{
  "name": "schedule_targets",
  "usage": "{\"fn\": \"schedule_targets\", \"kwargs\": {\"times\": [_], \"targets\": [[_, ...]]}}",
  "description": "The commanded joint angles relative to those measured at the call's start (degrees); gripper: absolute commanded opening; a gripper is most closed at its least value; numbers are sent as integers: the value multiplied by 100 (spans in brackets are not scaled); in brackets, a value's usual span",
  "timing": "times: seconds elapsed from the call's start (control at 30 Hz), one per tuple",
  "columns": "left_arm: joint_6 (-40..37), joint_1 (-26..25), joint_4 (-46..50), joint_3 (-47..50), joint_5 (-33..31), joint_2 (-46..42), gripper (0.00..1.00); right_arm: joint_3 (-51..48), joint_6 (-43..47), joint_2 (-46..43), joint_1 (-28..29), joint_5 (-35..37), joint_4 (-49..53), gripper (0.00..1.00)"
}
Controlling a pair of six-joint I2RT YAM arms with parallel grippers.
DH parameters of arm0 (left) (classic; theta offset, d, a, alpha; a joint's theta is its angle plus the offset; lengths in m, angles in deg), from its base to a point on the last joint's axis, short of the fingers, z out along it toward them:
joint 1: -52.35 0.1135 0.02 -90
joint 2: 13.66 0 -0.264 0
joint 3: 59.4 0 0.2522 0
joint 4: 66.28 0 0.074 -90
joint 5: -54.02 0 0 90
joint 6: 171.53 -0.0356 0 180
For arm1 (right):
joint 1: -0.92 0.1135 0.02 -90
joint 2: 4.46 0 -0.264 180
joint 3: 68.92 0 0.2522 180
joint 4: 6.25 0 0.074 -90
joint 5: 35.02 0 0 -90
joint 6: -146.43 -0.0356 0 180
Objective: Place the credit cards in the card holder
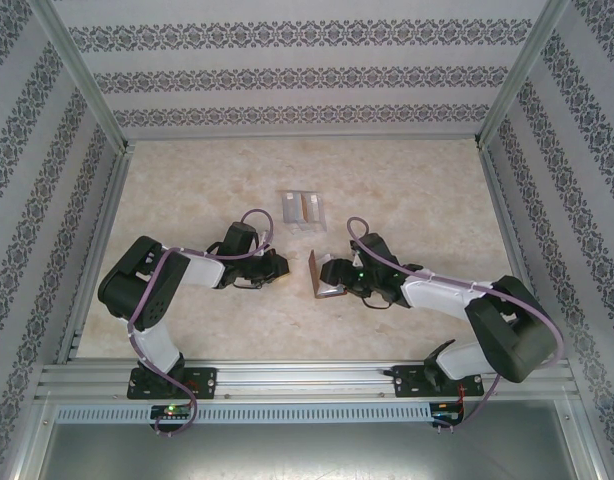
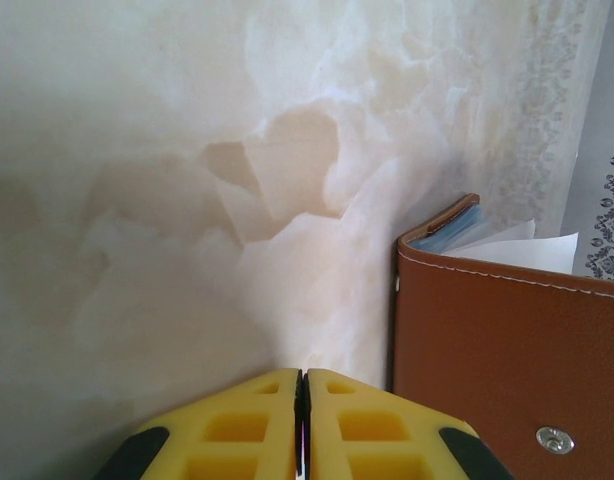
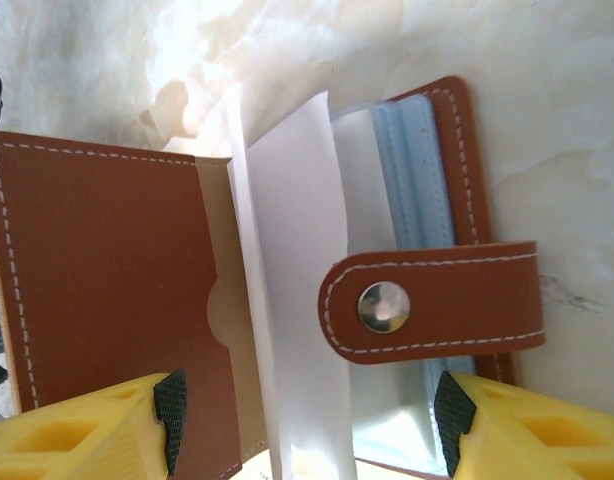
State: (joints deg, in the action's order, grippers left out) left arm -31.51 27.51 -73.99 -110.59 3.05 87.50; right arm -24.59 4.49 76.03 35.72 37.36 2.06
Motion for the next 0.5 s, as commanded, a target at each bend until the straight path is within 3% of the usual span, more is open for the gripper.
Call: {"fn": "schedule_targets", "kwargs": {"times": [0.0, 0.47], "targets": [[-53, -216, -65, -58, -132, 220, 13, -66, 58, 145, 178, 97, -36, 69], [-53, -236, -57, -87, -141, 262, 13, -90, 18, -55, 219, 241, 119, 71]]}}
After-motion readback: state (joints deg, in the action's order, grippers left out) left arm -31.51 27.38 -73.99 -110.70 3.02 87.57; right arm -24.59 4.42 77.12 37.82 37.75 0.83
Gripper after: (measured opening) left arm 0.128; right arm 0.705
